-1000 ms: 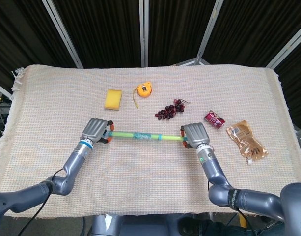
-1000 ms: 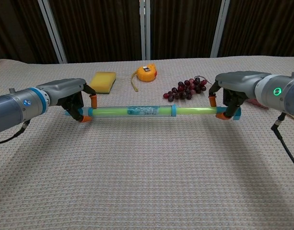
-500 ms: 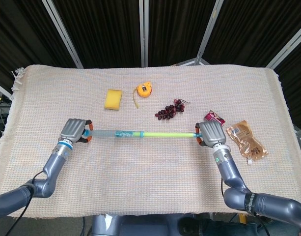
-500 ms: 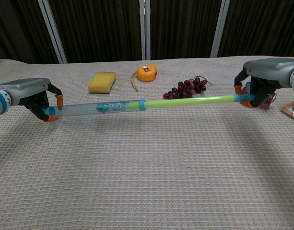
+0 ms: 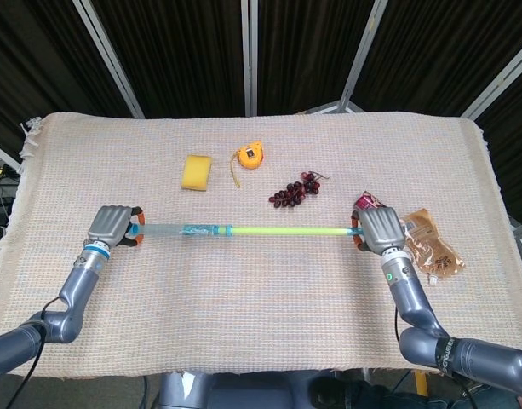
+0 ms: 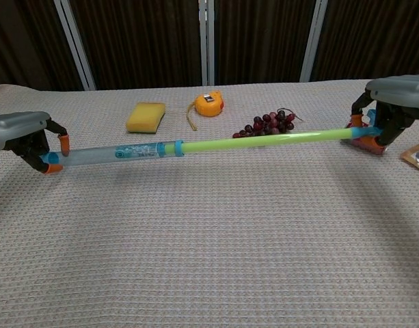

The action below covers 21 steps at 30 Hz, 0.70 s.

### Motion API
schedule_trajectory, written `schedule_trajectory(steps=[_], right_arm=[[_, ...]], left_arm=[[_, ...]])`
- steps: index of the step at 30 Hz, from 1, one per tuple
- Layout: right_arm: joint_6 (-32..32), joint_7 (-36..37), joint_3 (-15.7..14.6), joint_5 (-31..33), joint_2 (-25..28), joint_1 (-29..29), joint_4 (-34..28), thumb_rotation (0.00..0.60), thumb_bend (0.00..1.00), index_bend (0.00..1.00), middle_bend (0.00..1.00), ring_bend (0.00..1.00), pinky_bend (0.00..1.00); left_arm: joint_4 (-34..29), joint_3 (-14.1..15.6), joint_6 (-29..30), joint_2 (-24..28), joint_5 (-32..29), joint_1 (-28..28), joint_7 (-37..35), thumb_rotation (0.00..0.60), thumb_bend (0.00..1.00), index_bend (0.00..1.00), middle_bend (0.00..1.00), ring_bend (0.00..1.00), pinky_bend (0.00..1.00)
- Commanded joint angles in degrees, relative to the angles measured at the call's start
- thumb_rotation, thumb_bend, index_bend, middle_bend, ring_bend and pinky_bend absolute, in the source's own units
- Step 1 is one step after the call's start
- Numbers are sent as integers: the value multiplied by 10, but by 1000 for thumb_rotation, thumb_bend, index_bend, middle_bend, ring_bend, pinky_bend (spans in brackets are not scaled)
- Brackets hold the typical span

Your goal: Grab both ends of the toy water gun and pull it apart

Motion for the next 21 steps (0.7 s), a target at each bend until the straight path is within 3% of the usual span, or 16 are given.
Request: schedule_trajectory(steps=[1, 6, 8, 9, 10, 11, 13, 14, 15, 18, 21], right_arm=[[3, -4, 1, 3, 4, -2, 1, 600, 378, 685, 1000, 1000, 1000], [2, -6, 3, 7, 5, -3, 3, 600, 377, 679, 1000, 1000, 1000], [0, -7, 3, 8, 6, -4, 3, 600, 360, 629, 1000, 1000, 1000], [-2, -5, 3, 8, 6, -4, 2, 600, 326, 575, 1000, 1000, 1000], [-5, -4, 2, 8, 7, -5, 1, 600, 234, 447, 1000, 1000, 1000], [-7, -3, 2, 8, 7, -5, 1, 600, 123, 287, 1000, 1000, 1000], [-16, -3, 0, 12, 10, -5, -1, 600, 8, 71, 1000, 1000, 1000], [-18, -2, 0, 13, 11, -5, -2, 600, 0, 17, 999, 1000, 1000], [-22, -1, 0, 13, 12, -5, -3, 600, 0, 3, 998, 1000, 1000], [-23, 1, -3, 8, 14, -6, -7, 600, 0, 0, 988, 1000, 1000], [-18, 5, -6, -3, 23, -11, -18, 600, 0, 0, 977, 1000, 1000]], left_arm=[[10, 1, -2, 1, 3, 2, -2, 600, 456, 823, 891, 877, 1000], [16, 1, -3, -1, 5, 3, -6, 600, 455, 821, 891, 877, 1000], [18, 1, -5, -1, 6, 4, -8, 600, 454, 797, 891, 877, 1000], [19, 1, -5, -2, 7, 4, -9, 600, 452, 744, 891, 878, 1000], [19, 2, -5, -2, 8, 4, -9, 600, 444, 683, 891, 878, 1000], [20, 2, -5, -2, 10, 5, -10, 600, 410, 547, 891, 878, 1000], [21, 4, -2, -3, 15, 5, -11, 600, 304, 257, 890, 877, 1000], [22, 4, -2, -3, 16, 5, -11, 600, 232, 115, 884, 877, 1000], [21, 4, -2, -3, 18, 6, -15, 600, 168, 32, 876, 877, 1000], [13, 5, 2, 2, 25, 8, -23, 600, 80, 0, 865, 874, 1000], [-9, 2, 20, 17, 35, 16, -36, 600, 77, 0, 862, 872, 1000]])
